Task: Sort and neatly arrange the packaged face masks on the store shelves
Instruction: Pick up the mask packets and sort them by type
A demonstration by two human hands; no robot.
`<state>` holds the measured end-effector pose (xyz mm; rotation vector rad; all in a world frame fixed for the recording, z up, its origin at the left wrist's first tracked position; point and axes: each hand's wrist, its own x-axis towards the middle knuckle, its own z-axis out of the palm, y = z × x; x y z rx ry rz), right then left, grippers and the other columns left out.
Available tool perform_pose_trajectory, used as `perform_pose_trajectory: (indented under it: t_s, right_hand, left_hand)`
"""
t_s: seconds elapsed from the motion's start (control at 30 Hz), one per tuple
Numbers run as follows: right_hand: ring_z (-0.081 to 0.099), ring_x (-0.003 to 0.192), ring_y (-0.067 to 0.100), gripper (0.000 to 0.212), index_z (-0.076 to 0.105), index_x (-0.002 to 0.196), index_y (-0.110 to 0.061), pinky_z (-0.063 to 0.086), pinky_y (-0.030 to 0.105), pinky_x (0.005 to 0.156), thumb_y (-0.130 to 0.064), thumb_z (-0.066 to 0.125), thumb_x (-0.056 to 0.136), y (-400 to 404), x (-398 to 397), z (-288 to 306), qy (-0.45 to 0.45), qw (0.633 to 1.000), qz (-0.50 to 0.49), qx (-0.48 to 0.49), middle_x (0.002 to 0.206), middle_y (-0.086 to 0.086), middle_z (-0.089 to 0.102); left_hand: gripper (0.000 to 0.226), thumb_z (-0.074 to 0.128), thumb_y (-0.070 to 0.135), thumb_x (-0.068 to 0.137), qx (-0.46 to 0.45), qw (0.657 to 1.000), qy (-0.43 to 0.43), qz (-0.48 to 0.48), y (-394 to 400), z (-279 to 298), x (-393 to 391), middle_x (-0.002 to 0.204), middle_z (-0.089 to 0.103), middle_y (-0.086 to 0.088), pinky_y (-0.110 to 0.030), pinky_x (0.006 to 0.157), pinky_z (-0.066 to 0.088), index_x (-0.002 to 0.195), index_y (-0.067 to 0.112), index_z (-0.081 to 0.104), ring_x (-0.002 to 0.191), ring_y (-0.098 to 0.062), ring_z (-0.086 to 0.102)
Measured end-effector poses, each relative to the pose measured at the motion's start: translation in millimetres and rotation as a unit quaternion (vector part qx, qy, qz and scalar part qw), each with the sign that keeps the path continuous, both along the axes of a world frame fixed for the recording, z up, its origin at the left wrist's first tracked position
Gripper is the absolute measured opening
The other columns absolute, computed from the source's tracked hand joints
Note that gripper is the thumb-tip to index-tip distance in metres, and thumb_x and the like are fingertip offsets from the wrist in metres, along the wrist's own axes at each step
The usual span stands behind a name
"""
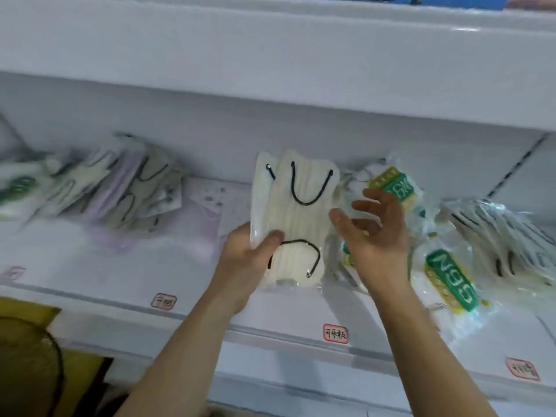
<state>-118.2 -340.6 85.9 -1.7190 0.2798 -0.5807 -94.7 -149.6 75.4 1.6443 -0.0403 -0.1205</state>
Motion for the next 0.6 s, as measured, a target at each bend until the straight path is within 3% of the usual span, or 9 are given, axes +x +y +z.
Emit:
perform_pose_trajectory:
  t_s: [0.07, 0.2, 0.33, 0.47, 0.6]
  right_hand:
    - [0.073, 0.084, 0.006, 0.057, 0.058, 0.119, -0.028, 0.059, 0.031, 0.070, -0.032, 0.092, 0.073, 36.0, 18.2, -1.2, 0.033, 0.994, 0.073, 0.072, 0.106, -0.004, 0.073]
    - [0.077, 0.095, 0.022, 0.027, 0.074, 0.108, -0.012, 0.062, 0.044, 0.082, 0.001, 0.079, 0.084, 110.1, 52.0, -12.9, 0.053, 0.972, 0.190, 0.126, 0.102, 0.003, 0.080]
    - [0.076, 0.100, 0.027, 0.022, 0.076, 0.107, -0.012, 0.058, 0.054, 0.094, -0.003, 0.077, 0.086, 179.4, 88.1, -28.8, 0.058, 0.973, 0.156, 0.161, 0.106, 0.006, 0.079]
    - [0.076, 0.097, 0.020, 0.014, 0.076, 0.099, -0.016, 0.059, 0.051, 0.095, -0.006, 0.077, 0.089, 235.7, 118.0, -34.9, 0.056, 0.978, 0.097, 0.177, 0.100, -0.001, 0.080]
    - [0.076, 0.092, 0.015, 0.016, 0.074, 0.092, -0.020, 0.060, 0.041, 0.086, -0.005, 0.071, 0.092, 263.2, 136.4, -35.4, 0.065, 0.973, 0.045, 0.216, 0.090, -0.008, 0.080]
  left_hand:
    - [0.005, 0.070, 0.013, 0.095, 0.008, 1.000, 0.015, 0.022, 28.7, -1.6, -0.8, 0.077, 0.076, 0.000, -0.032, 0.064, 0.056, 0.094, 0.017, 0.073, 0.072, -0.017, 0.070]
    - [0.018, 0.078, 0.011, 0.088, -0.022, 0.997, 0.029, 0.062, 90.5, -6.0, 5.7, 0.093, 0.079, -0.006, -0.047, 0.080, 0.062, 0.101, 0.022, 0.075, 0.089, -0.029, 0.076]
    - [0.015, 0.062, 0.014, 0.100, -0.062, 0.993, 0.049, 0.088, 161.5, -12.1, 25.1, 0.093, 0.079, 0.000, -0.039, 0.076, 0.059, 0.106, 0.022, 0.073, 0.088, -0.018, 0.076]
    - [0.018, 0.053, 0.015, 0.106, -0.169, 0.974, 0.102, 0.114, 228.1, -15.5, 57.5, 0.092, 0.078, -0.008, -0.044, 0.064, 0.063, 0.113, 0.014, 0.069, 0.078, -0.027, 0.074]
    - [0.017, 0.055, 0.011, 0.103, -0.064, 0.993, 0.064, 0.075, 260.8, -22.3, 97.3, 0.095, 0.074, -0.022, -0.042, 0.063, 0.060, 0.111, 0.012, 0.070, 0.068, -0.027, 0.069]
